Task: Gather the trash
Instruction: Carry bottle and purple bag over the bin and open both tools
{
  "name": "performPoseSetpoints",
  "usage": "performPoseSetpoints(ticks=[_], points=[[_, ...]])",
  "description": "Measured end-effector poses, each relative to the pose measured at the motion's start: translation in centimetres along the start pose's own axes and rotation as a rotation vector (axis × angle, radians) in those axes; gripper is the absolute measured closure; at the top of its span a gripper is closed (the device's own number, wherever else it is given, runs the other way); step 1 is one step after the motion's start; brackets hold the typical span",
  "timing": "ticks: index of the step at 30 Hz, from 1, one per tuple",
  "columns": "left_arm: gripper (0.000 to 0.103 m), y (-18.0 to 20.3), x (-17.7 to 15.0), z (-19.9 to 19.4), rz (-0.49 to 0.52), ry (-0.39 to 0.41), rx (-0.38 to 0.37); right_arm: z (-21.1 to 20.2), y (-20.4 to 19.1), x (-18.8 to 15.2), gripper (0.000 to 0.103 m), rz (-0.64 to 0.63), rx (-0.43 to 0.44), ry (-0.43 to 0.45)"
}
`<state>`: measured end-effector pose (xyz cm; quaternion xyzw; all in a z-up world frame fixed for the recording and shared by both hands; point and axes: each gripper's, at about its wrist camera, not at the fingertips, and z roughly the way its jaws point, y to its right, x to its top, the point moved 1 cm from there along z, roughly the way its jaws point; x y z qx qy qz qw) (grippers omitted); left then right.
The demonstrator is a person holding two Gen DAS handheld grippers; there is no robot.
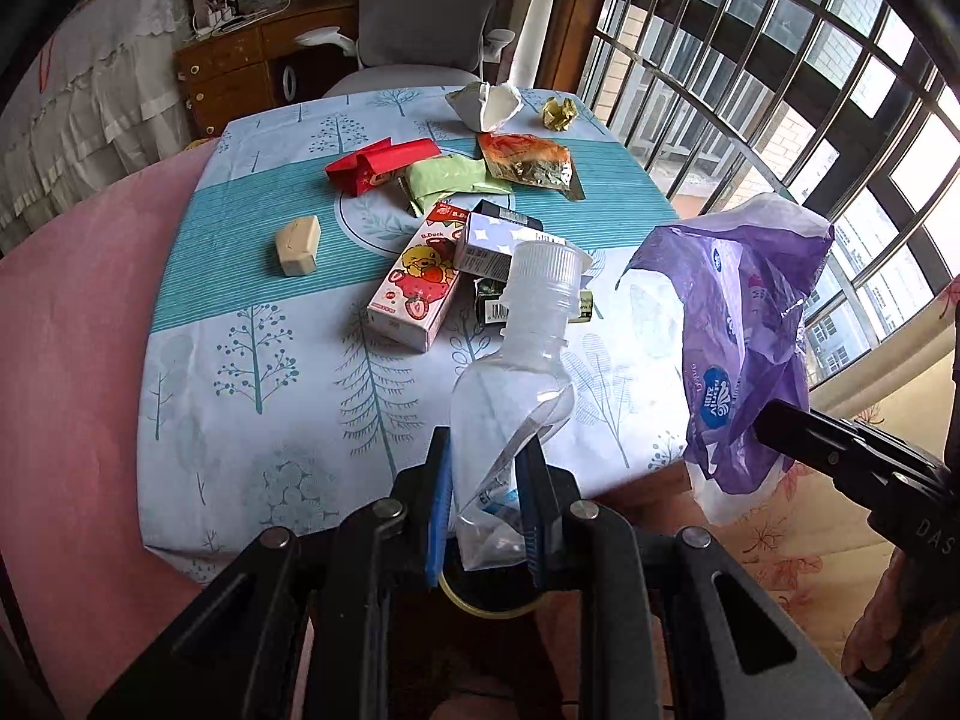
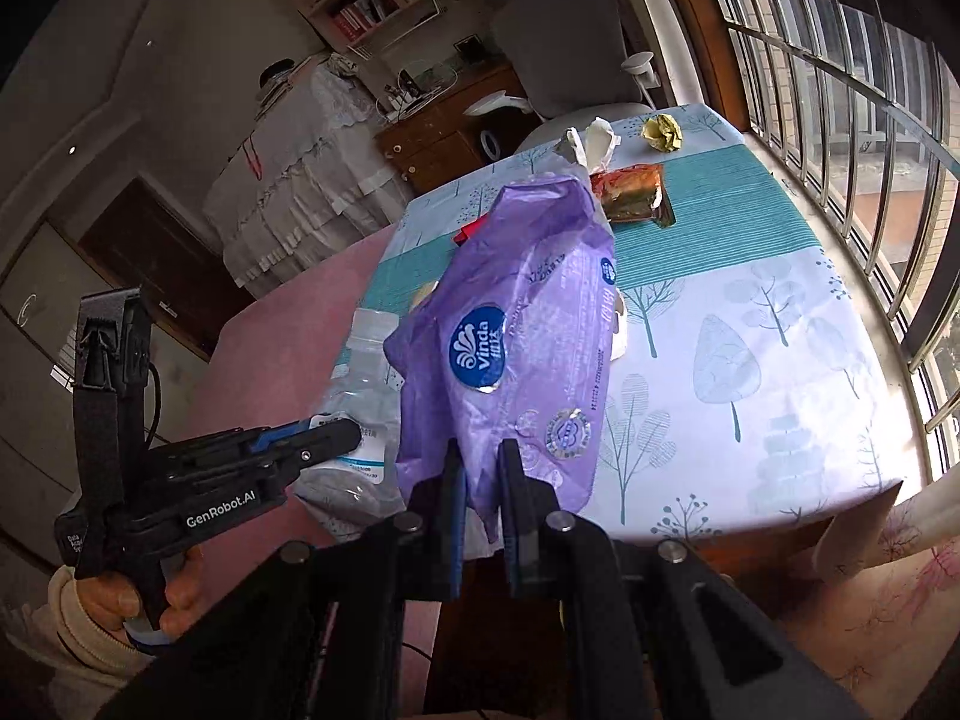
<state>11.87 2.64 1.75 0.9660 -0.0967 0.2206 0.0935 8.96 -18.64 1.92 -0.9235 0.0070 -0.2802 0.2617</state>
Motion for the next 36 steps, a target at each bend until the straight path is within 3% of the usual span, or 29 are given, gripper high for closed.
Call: performPoseSetpoints(ticks=[9, 18, 26, 32, 36], points=[[0.085, -1.5, -8.2, 0.4, 0.061, -0.080, -0.020, 0.7, -1.7, -8.2, 0.093, 0.074, -0.068, -0.085], [0.085, -0.8, -12.4, 4.2, 0.058, -0.162, -0.072, 4.1, 0.2, -13.6, 0.093, 0.127, -0.131, -0.216], [0.084, -0.4, -17.3, 13.6, 0.008, -0.291, -0.060, 12.5, 6.4, -20.6, 0.093, 0.265, -0.150, -0.344], [0.084, -0.7, -20.8, 24.3, -0.022, -0.358, -0.029, 20.9, 13.2, -26.3, 0.093, 0.339, -0.181, -0.435], [0.082, -0.6, -23.1, 30.8, -0.022, -0.355, -0.024, 27.0, 17.6, -28.8, 0.093, 0.353, -0.210, -0.479]])
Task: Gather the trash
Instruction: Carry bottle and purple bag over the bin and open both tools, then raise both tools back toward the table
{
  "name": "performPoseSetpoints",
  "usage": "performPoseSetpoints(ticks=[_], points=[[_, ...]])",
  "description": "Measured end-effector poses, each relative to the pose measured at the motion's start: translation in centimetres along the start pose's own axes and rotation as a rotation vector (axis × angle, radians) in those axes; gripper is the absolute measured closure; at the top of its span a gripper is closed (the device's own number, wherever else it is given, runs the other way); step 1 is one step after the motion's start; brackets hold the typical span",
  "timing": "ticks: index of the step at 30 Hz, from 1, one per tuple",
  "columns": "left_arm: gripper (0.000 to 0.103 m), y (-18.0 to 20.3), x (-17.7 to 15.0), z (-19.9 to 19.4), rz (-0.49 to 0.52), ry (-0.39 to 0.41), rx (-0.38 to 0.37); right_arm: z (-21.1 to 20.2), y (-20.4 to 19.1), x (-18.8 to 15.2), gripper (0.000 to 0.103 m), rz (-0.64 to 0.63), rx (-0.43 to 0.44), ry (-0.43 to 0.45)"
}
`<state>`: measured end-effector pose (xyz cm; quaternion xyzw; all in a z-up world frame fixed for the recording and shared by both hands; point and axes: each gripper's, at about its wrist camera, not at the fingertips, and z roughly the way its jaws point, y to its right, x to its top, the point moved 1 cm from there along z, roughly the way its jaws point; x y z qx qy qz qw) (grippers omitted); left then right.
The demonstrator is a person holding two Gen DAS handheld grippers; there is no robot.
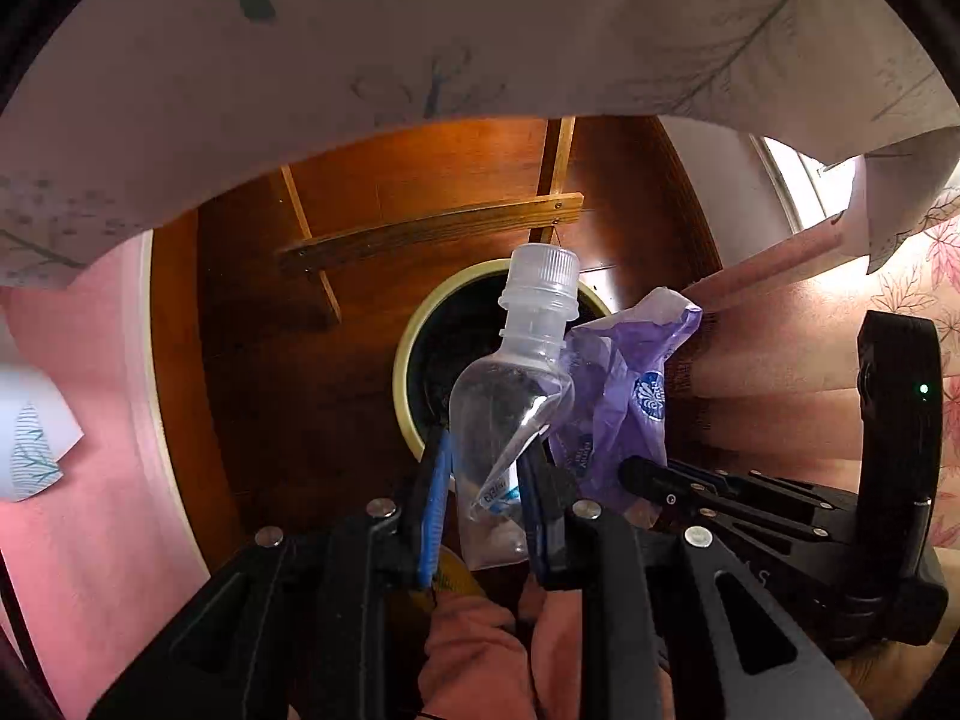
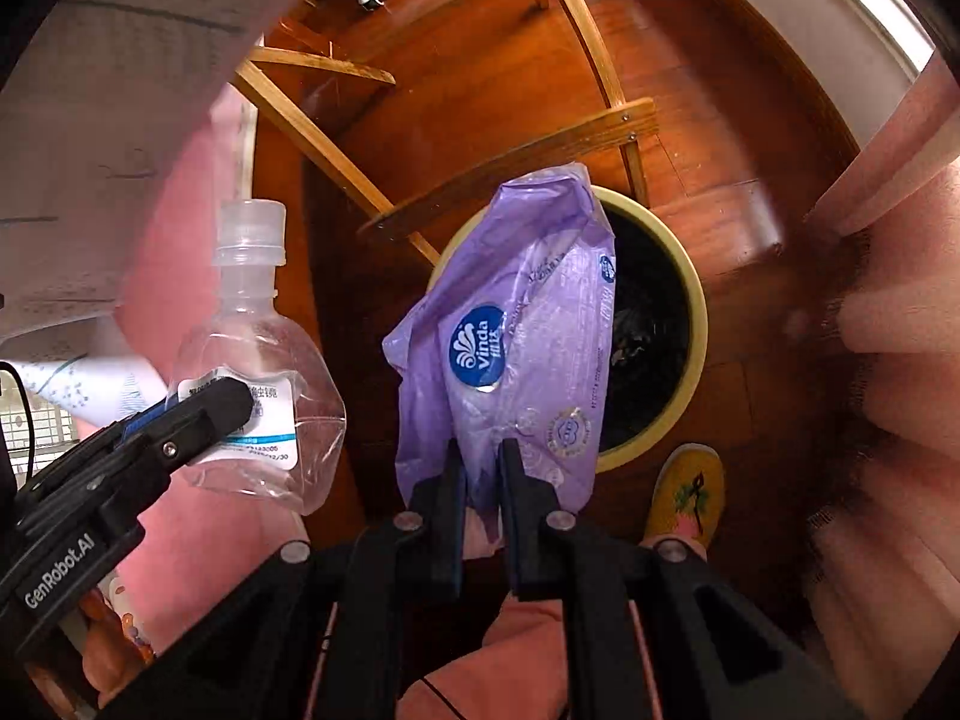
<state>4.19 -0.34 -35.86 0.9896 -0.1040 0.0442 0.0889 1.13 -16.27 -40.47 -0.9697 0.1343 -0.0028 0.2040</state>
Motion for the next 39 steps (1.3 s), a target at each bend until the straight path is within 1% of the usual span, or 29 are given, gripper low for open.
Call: performPoseSetpoints(ticks=[1, 3, 4, 5, 7, 9, 11, 13, 17, 22, 26, 31, 34, 39], points=[[0.079, 0.0, 0.0, 1.7, 0.002, -0.002, 0.008, 1.6, 0.7, 0.4, 0.090, 0.005, -0.007, -0.006], [0.068, -0.1, -0.1, 4.7, 0.008, -0.021, 0.011, 4.5, 2.3, 1.2, 0.090, 0.013, -0.031, -0.013], [0.050, -0.1, -0.1, 6.1, 0.004, -0.033, 0.016, 5.7, 2.9, 1.6, 0.088, 0.022, -0.042, -0.020], [0.029, -0.3, -0.1, 7.2, -0.005, -0.040, 0.020, 6.7, 3.5, 1.9, 0.083, 0.033, -0.048, -0.025], [0.016, -0.8, -0.4, 8.7, -0.034, -0.028, 0.020, 8.1, 4.4, 2.3, 0.053, 0.047, -0.049, -0.017], [0.013, -1.1, -0.5, 9.4, -0.056, -0.025, 0.028, 8.6, 4.6, 2.3, 0.046, 0.043, -0.039, 0.010], [0.009, -1.5, -0.5, 9.6, -0.067, -0.018, 0.045, 8.3, 4.6, 2.3, 0.045, 0.032, -0.041, 0.037], [0.009, -1.7, -0.7, 9.2, -0.064, -0.001, 0.062, 7.9, 4.6, 2.1, 0.043, 0.029, -0.039, 0.050], [0.009, -1.4, -0.7, 7.4, -0.041, 0.030, 0.083, 6.3, 4.3, 1.9, 0.043, 0.050, -0.036, 0.067], [0.009, -1.2, -1.1, 3.7, -0.037, 0.052, 0.086, 3.0, 3.6, 1.2, 0.042, 0.073, -0.029, 0.094], [0.009, -0.6, -1.4, -0.2, -0.044, 0.061, 0.072, -0.3, 2.6, 0.5, 0.042, 0.082, -0.012, 0.112], [0.009, 0.7, -1.4, -5.9, -0.017, 0.088, 0.080, -5.5, 0.8, -0.2, 0.042, 0.077, 0.007, 0.147], [0.009, 1.3, -1.0, -10.1, -0.009, 0.120, 0.070, -9.2, -0.5, -0.6, 0.042, 0.078, 0.029, 0.173], [0.009, 2.7, -0.4, -18.1, 0.001, 0.196, 0.047, -15.9, -3.7, -1.5, 0.042, 0.034, 0.051, 0.230]])
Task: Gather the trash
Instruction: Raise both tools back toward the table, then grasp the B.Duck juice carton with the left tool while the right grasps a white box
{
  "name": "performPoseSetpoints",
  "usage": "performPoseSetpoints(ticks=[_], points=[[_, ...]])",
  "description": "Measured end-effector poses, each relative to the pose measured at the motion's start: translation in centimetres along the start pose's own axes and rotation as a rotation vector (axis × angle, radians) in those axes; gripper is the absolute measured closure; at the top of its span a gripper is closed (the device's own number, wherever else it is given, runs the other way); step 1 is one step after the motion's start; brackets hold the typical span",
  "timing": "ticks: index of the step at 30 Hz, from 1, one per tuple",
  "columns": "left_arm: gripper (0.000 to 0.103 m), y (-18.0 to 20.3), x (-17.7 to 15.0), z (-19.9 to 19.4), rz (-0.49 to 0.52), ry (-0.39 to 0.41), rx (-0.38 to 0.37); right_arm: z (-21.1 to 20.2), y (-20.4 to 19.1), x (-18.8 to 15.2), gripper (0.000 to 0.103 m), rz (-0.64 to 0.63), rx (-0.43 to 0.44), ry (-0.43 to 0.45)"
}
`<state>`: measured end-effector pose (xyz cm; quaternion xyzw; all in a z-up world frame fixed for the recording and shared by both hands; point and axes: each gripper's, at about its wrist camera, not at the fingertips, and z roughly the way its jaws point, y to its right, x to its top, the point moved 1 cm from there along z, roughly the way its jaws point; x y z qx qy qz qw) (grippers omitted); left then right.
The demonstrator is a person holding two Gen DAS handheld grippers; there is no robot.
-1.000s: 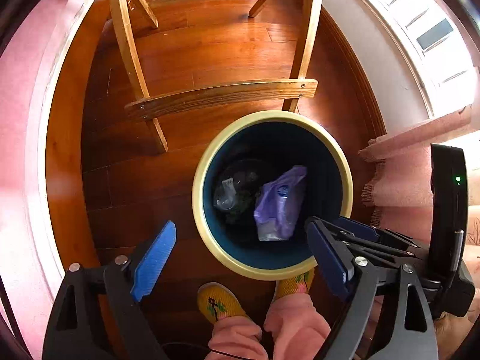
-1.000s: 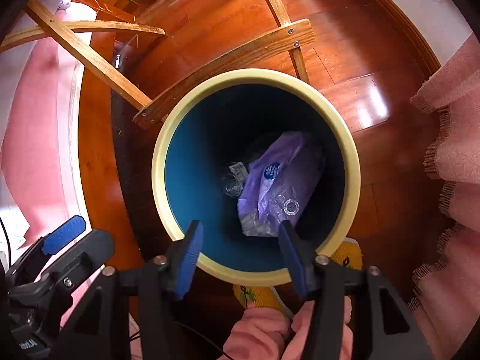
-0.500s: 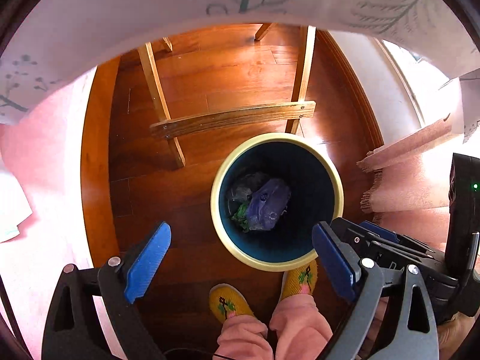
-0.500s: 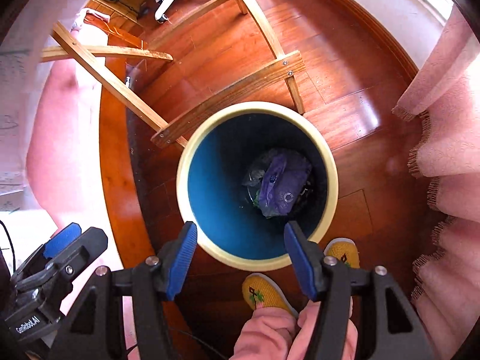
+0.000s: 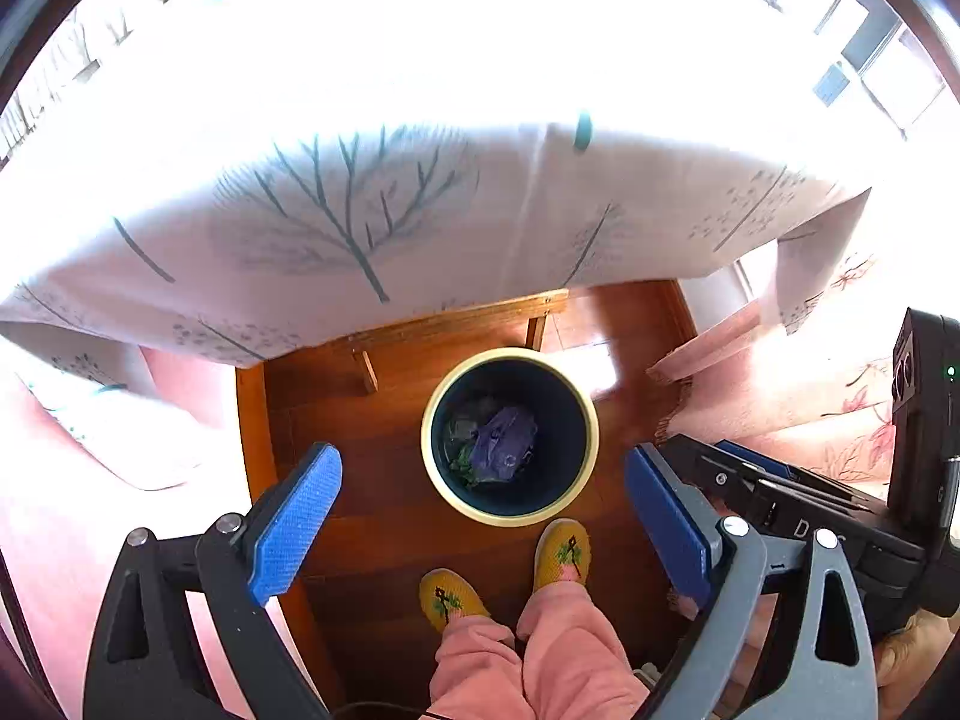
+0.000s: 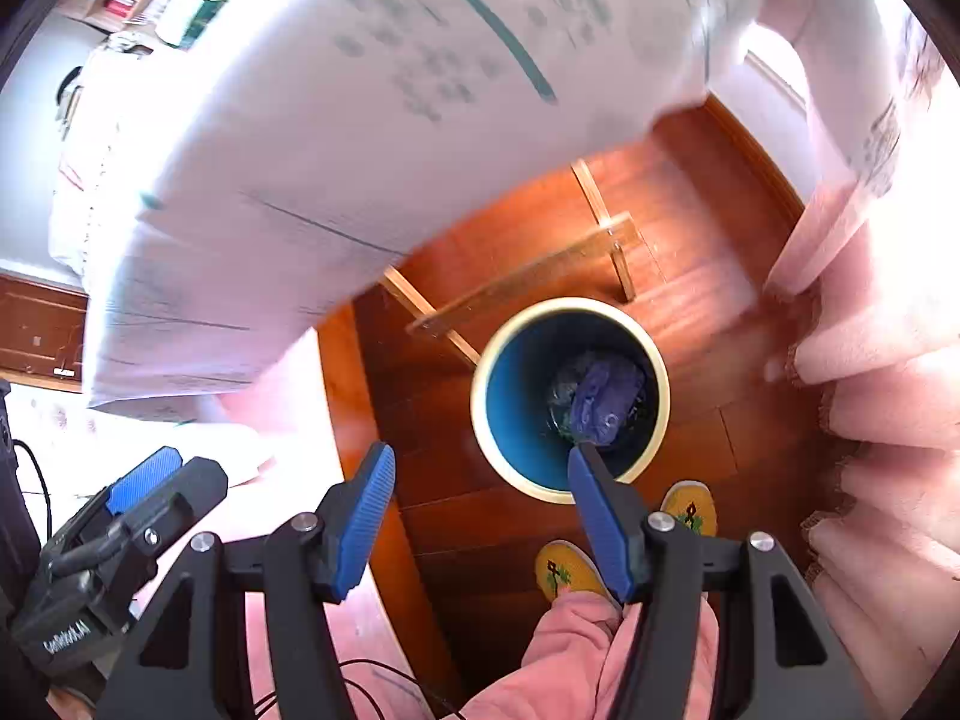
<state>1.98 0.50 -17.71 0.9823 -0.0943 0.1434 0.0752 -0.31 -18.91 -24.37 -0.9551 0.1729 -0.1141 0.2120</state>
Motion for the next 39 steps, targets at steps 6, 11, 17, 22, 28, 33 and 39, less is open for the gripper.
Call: performPoseSetpoints(ticks=[6, 11, 17, 22, 28, 33, 39], points=[[0.009, 0.7, 2.3, -9.0, 0.029, 0.123, -0.028, -8.2, -4.6, 0.8, 0.042, -0.059, 0.016, 0.099], [0.009, 0.7, 4.0, -14.5, 0.045, 0.219, -0.047, -13.6, -7.6, 1.9, 0.042, -0.089, 0.052, 0.188], [0.009, -0.3, 5.9, -19.6, 0.046, 0.330, -0.065, -18.3, -10.8, 3.1, 0.042, -0.155, 0.065, 0.317], [0.009, -1.6, 6.9, -22.5, 0.046, 0.407, -0.044, -20.6, -13.6, 4.4, 0.042, -0.214, 0.056, 0.384], [0.008, -3.9, 8.4, -23.4, 0.018, 0.429, -0.025, -21.5, -16.1, 6.4, 0.042, -0.283, 0.041, 0.418], [0.008, -5.6, 10.3, -21.8, -0.006, 0.400, 0.000, -20.1, -17.7, 9.1, 0.042, -0.358, 0.015, 0.407], [0.008, -6.5, 14.2, -18.3, -0.006, 0.335, 0.051, -17.3, -18.9, 14.6, 0.042, -0.462, -0.022, 0.361]])
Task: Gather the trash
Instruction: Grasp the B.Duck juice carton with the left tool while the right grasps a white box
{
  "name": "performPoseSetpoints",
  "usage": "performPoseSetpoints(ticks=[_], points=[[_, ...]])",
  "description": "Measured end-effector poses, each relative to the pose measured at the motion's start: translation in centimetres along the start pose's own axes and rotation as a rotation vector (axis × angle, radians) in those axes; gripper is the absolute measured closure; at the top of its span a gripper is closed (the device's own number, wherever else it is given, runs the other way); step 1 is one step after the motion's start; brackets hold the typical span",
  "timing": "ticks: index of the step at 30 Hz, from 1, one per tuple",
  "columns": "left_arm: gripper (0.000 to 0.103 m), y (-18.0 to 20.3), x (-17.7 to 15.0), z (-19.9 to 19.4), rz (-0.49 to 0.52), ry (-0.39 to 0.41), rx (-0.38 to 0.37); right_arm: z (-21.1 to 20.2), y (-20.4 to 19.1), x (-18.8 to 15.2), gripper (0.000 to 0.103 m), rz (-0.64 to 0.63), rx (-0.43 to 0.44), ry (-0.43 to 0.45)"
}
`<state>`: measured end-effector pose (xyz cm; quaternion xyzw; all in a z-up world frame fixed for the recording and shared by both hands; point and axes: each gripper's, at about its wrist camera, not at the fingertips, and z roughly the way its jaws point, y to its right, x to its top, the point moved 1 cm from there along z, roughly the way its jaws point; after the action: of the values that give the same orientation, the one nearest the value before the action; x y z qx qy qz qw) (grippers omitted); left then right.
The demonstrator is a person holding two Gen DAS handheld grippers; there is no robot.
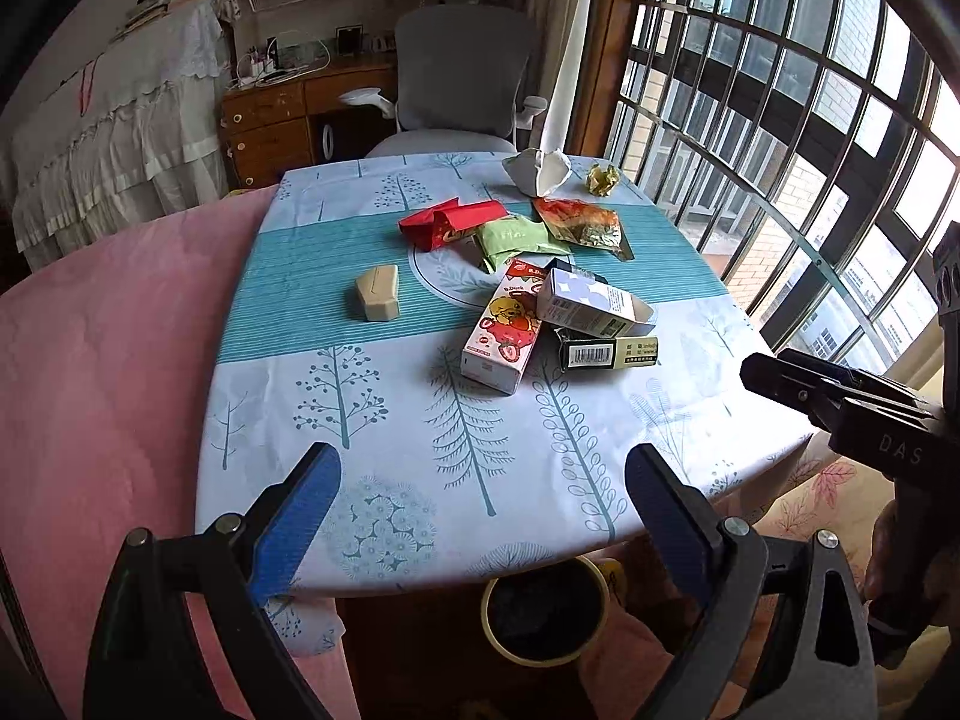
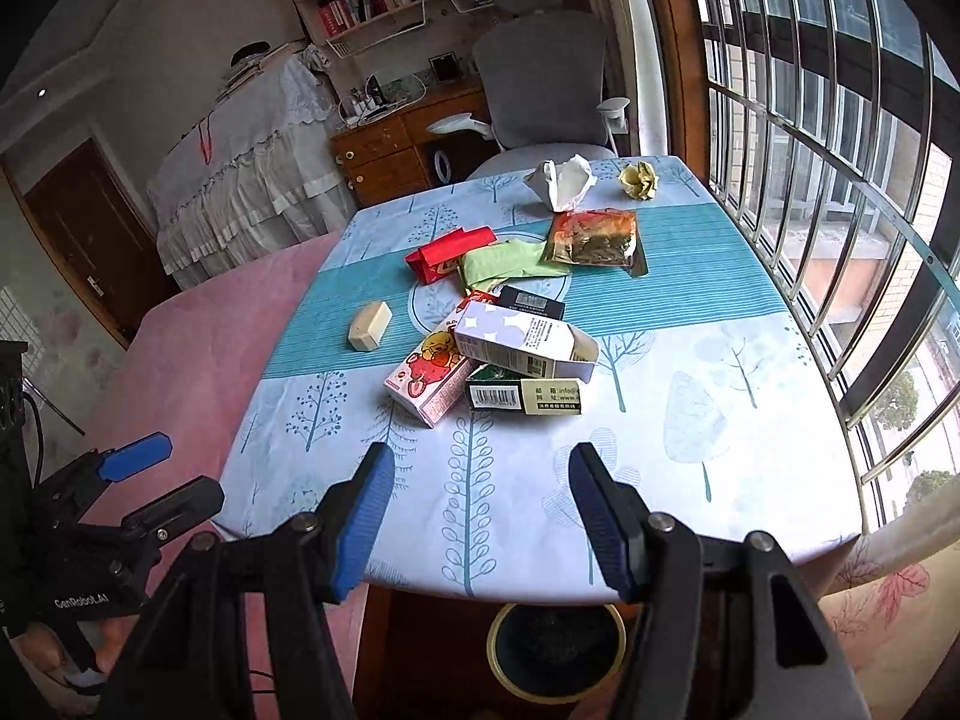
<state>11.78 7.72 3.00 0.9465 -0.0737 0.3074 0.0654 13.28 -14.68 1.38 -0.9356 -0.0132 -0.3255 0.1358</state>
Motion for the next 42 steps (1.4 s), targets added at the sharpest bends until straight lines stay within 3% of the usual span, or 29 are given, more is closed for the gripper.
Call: performPoseSetpoints(ticks=[10, 15, 21, 22, 23, 27, 31, 35, 42], points=[[0.008, 0.6, 5.8, 11.5, -0.012, -0.169, 0.105, 11.5, 1.4, 6.8, 0.042, -0.321, 0.083, -0.171], [0.008, 0.8, 7.7, 15.9, -0.061, -0.245, 0.127, 15.6, 0.9, 7.7, 0.042, -0.502, 0.172, -0.253], [0.008, 1.1, 8.5, 18.2, -0.112, -0.300, 0.139, 18.5, 0.8, 7.6, 0.042, -0.622, 0.232, -0.332], [0.008, 1.1, 8.5, 18.5, -0.115, -0.307, 0.146, 18.8, 1.0, 7.6, 0.049, -0.631, 0.240, -0.341], [0.008, 1.1, 8.5, 18.7, -0.118, -0.314, 0.151, 18.8, 1.2, 7.6, 0.056, -0.629, 0.253, -0.346], [0.008, 0.9, 8.7, 20.0, -0.125, -0.347, 0.158, 19.3, 3.4, 9.4, 0.066, -0.515, 0.278, -0.343], [0.008, 1.1, 9.1, 21.4, -0.112, -0.378, 0.153, 19.5, 6.6, 11.8, 0.066, -0.352, 0.253, -0.312], [0.008, 1.5, 9.5, 23.1, -0.097, -0.419, 0.133, 19.8, 9.1, 13.1, 0.067, -0.284, 0.192, -0.294], [0.008, 1.3, 9.6, 25.5, -0.121, -0.486, 0.095, 19.1, 10.3, 13.4, 0.067, -0.222, 0.207, -0.286]])
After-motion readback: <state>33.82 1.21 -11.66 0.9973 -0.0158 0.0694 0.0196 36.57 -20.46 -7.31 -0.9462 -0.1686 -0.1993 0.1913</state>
